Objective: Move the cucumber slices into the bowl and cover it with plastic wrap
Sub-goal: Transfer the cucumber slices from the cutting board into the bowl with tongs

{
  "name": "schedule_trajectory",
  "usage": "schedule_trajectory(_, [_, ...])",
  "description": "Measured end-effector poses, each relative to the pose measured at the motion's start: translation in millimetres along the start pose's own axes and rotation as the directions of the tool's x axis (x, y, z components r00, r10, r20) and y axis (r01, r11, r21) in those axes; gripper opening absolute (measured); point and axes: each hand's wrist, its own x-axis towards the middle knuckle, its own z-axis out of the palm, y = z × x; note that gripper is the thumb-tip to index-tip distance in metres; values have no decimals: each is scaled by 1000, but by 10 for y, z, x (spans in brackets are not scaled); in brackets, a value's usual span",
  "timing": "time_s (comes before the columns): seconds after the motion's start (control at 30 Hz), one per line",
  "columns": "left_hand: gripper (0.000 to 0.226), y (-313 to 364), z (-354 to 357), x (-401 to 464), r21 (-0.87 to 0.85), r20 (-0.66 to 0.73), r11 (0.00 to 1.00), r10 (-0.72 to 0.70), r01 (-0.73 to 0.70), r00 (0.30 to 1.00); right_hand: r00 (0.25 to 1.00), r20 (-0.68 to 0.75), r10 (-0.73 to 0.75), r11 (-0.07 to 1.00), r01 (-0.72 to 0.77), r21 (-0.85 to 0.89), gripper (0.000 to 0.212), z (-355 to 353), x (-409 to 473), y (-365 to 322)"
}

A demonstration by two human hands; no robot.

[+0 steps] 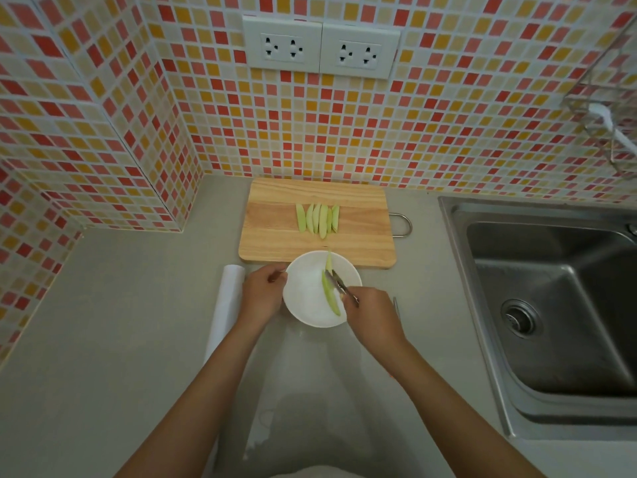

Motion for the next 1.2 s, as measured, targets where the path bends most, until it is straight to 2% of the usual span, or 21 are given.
schedule_trajectory(0.17, [29,-1,8,-12,16,4,1000,9,-9,1000,1000,25,-1,989,5,-147,26,-37,-38,-49])
schedule_trajectory(0.27, [29,2,5,-6,-6,15,1000,-2,2,1000,1000,-17,2,998,-3,-58,24,-169,98,-133])
schedule_trajectory(0.43, [28,-12,-4,-5,-14,14,1000,2,-2,1000,987,-104,127,991,-121,55,25,-294,853,-253])
schedule_trajectory(0.63, [28,-15,-6,-17,-25,23,999,37,-37,999,978,-102,184,983,-186,-10,17,-126,1347,-279])
schedule_trajectory(0.77, [30,-15,-15,-21,-40,29,999,32,-31,999,980,-87,182,983,-184,-20,13,-62,1413,-310])
schedule_trajectory(0.97, [30,-24,-7,-21,-38,22,999,-2,3,1000,987,-94,130,982,-141,-124,18,-6,1425,-284])
schedule_trajectory(1.03, [29,-16,-6,-18,-33,24,999,-9,10,1000,988,-91,126,984,-136,-118,17,-8,1433,-265])
schedule_trajectory(1.1, [29,-12,-8,-11,-29,25,999,-16,16,1000,985,-97,143,985,-151,-85,26,-21,1430,-229])
schedule_trajectory(1.2, [30,-25,-20,-1,-7,23,1000,-15,15,1000,980,-109,169,986,-167,29,20,-79,1362,-173])
